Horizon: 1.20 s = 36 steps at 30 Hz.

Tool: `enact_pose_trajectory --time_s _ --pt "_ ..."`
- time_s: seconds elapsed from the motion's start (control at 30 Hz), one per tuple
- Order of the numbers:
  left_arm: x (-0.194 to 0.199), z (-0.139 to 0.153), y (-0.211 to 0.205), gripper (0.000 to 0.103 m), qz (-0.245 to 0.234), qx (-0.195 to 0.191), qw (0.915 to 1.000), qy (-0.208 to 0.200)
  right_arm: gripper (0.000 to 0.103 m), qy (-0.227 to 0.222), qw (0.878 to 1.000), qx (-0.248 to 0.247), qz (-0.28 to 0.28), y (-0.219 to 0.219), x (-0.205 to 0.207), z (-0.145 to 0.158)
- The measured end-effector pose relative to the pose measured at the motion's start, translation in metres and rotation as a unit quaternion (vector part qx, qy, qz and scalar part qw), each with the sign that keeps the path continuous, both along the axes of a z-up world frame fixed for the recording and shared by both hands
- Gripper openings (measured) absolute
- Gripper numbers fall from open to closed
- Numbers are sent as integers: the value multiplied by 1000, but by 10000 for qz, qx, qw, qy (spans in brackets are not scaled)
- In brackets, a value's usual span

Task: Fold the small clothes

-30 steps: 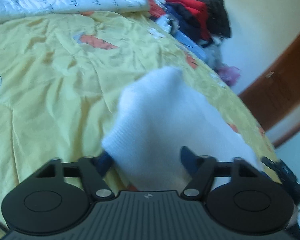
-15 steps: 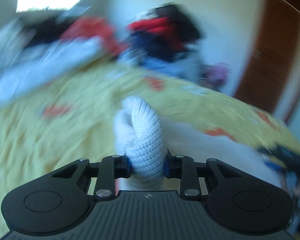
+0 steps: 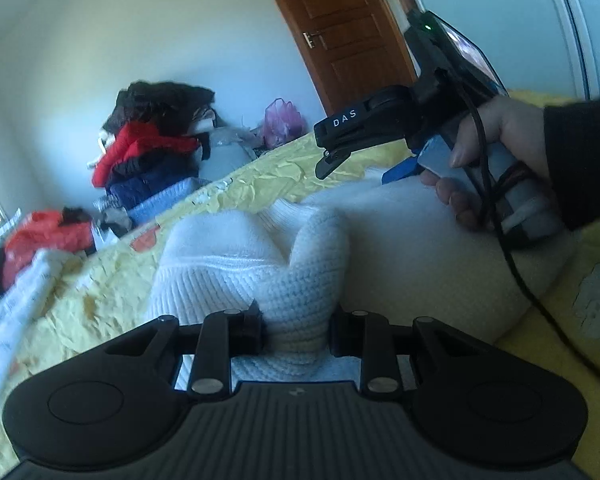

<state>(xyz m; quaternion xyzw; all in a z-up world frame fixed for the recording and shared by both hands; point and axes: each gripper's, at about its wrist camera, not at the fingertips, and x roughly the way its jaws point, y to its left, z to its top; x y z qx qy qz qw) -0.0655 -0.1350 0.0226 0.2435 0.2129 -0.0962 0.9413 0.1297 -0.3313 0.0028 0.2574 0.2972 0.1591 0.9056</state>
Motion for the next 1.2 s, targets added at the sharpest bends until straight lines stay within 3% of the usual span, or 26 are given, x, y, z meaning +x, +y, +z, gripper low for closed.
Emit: enact_pose_trajectory --time_s 0.13,0.2,0.27,0.37,0.43,0.53,0.6,0.67,0.83,1.0,1.13,1.2 --pt "-9 -2 -7 28 -62 382 9990 -231 90 293 9992 -266 64 6 6 11" --pt "-12 -1 -6 29 -43 444 9985 -308 94 428 9989 -100 164 11 4 26" --pt "-12 1 -3 29 -19 392 9987 -316 103 587 9966 191 552 21 4 34" --pt "-12 4 -3 29 -12 401 9985 -374 102 1170 9847 370 1240 44 16 30" --pt "-14 5 -3 29 -31 436 9981 -436 102 1291 9807 225 1451 61 22 29" --pt "-17 6 -3 29 -79 409 9984 -395 93 1358 9751 156 1747 86 31 26" --pt "-18 5 -3 28 -120 475 9979 -422 75 1418 9721 50 1867 103 36 22" --pt "-20 7 -4 28 -137 555 9972 -482 33 1340 9706 -12 1999 113 38 23" --pt "-28 27 -19 28 -354 526 9947 -804 30 668 9729 -286 2193 104 25 56" --pt "-35 42 -62 28 -1003 208 9892 -1048 29 200 9745 -733 2111 45 14 101" --pt "-38 25 -104 28 -1499 -41 9864 -679 30 364 9757 -1198 1798 -1 2 93" --pt "-37 4 -123 28 -1690 95 9846 -436 30 600 9751 -1434 1584 -17 -3 70"
